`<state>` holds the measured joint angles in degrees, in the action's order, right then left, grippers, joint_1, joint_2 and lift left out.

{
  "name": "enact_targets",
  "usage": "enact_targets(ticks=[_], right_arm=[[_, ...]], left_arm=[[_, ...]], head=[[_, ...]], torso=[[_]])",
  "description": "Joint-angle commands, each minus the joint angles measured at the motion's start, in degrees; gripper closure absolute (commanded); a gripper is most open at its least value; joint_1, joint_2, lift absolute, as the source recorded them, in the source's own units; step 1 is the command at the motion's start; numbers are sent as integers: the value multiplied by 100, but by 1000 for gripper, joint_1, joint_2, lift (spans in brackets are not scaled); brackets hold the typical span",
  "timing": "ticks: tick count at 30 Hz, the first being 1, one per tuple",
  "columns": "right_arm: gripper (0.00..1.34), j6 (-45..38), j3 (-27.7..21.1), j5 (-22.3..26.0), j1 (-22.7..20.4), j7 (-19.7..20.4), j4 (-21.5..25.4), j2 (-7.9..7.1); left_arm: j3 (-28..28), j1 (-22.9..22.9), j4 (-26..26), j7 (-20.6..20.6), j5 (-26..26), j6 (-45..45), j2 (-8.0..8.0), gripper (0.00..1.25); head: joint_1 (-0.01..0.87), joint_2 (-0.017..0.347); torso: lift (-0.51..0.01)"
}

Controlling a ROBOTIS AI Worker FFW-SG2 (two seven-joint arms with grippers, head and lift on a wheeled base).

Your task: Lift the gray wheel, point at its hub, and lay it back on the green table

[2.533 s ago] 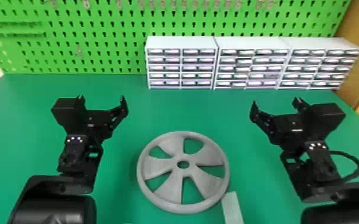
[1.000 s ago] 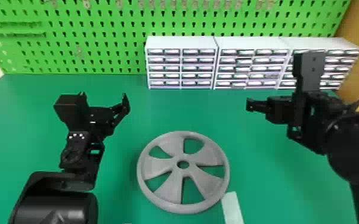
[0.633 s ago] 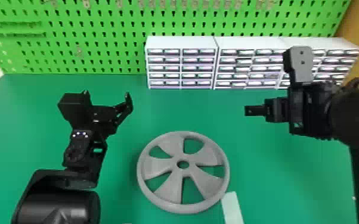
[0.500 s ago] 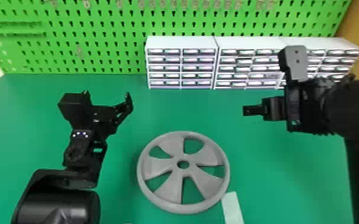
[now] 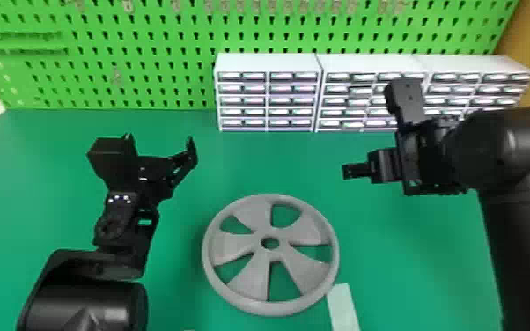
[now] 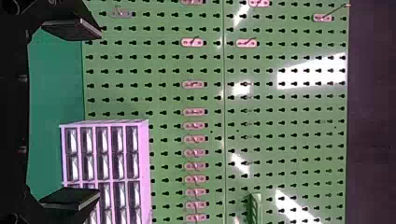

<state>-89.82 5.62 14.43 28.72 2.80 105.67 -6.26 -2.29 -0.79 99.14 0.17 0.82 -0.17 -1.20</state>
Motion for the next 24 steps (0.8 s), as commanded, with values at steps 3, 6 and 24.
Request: enact_targets(ticks=[3, 6, 24], right_arm=[[174, -26, 185, 42, 107, 1, -451, 2], [174, -26, 238, 68, 107, 1, -706, 10], [174, 290, 519, 262, 28, 1, -1734, 54]], left_arm=[[0, 9, 0, 0, -11, 0, -20, 105], [0, 18, 0, 0, -11, 0, -20, 107], [9, 123, 0, 0, -38, 9, -20, 107]], head=[[692, 48], [692, 48], [692, 48]], torso=[[-93], [-93], [-93]])
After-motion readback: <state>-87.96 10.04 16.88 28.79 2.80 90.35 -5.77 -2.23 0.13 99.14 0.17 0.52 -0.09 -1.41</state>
